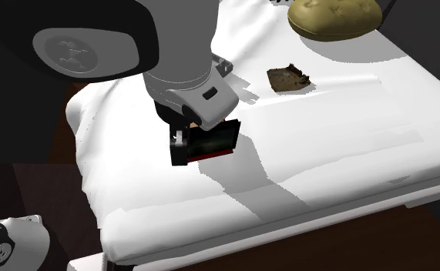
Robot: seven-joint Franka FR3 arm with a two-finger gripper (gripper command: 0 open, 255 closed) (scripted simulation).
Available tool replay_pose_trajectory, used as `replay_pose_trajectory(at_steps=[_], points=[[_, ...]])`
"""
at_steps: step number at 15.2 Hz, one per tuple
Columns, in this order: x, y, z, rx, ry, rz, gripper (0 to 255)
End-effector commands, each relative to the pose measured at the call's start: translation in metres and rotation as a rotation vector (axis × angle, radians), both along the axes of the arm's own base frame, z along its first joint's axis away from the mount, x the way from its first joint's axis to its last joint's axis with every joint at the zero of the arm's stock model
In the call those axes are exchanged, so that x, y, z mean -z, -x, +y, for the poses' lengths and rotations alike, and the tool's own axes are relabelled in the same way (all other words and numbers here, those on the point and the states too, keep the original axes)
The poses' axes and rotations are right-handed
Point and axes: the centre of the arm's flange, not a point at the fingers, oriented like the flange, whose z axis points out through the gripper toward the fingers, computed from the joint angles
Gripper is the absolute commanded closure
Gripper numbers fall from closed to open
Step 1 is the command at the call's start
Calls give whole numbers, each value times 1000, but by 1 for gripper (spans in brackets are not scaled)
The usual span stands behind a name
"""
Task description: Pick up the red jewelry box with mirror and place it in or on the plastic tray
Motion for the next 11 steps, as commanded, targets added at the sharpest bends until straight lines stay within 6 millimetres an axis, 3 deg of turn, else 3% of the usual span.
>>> replay_pose_trajectory(at_steps=[1,11], points=[[0,0,0,0,0,0,255],[-5,0,0,0,0,0,255]])
